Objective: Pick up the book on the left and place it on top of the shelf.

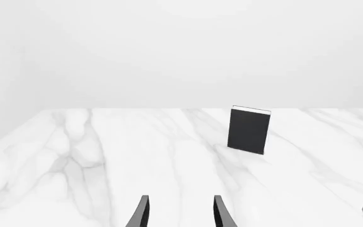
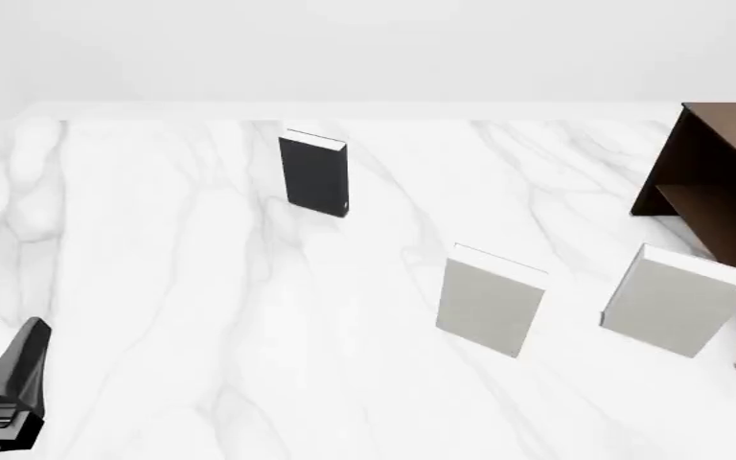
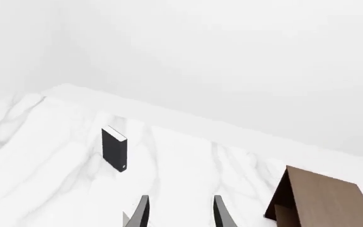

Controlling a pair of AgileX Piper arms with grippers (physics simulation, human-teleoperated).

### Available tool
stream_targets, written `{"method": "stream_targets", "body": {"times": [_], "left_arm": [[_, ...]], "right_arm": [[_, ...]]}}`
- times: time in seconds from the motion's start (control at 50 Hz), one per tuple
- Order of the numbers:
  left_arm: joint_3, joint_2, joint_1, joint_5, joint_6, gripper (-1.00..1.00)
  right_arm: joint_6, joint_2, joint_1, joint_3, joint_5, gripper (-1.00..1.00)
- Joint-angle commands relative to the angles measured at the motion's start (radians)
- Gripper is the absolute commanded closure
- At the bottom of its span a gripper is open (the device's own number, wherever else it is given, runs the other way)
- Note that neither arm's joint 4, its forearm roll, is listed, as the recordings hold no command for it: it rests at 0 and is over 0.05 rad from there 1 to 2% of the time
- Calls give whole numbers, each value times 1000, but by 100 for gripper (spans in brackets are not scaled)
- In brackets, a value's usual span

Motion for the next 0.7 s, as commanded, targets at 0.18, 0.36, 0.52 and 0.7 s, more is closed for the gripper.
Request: {"method": "stream_targets", "body": {"times": [0.18,0.36,0.52,0.7], "left_arm": [[0,0,0,0,0,-100],[0,0,0,0,0,-100],[0,0,0,0,0,-100],[0,0,0,0,0,-100]], "right_arm": [[-71,236,68,-157,49,-100],[-63,506,154,-219,-102,-100],[-57,544,166,-209,-140,-100],[-59,601,194,-244,-166,-100]]}}
